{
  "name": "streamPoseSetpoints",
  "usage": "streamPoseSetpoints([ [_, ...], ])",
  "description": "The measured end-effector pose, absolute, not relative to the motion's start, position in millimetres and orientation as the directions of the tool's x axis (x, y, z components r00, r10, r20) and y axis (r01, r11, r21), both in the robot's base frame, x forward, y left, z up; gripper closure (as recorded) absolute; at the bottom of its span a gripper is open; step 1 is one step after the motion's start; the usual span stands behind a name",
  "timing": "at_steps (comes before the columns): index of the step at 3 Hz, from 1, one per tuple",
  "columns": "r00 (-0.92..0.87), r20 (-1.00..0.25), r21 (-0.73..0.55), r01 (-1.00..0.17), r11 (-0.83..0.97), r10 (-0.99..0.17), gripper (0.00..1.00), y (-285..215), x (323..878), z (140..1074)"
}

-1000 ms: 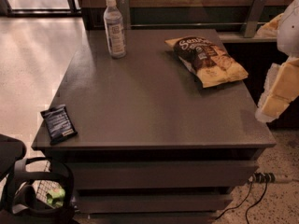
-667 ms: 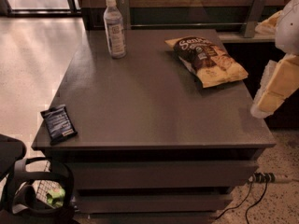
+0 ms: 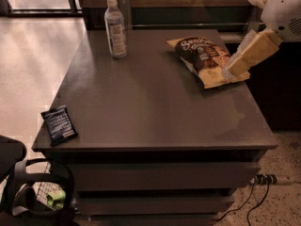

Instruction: Move blue plastic bottle near rxbar blueberry

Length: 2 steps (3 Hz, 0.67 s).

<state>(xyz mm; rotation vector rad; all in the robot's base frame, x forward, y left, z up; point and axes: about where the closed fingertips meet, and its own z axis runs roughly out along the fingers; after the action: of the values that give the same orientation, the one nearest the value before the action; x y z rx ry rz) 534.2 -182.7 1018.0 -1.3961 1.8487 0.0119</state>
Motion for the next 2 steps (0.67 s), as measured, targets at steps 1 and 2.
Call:
streamPoseSetpoints([
  [1, 0.020, -0.693, -0.452, -0.791, 0.413, -0.721, 0.00, -163, 572, 1028],
  [2, 0.048, -0.792, -0.409, -0.781, 0.471, -0.609, 0.00, -142, 594, 1026],
])
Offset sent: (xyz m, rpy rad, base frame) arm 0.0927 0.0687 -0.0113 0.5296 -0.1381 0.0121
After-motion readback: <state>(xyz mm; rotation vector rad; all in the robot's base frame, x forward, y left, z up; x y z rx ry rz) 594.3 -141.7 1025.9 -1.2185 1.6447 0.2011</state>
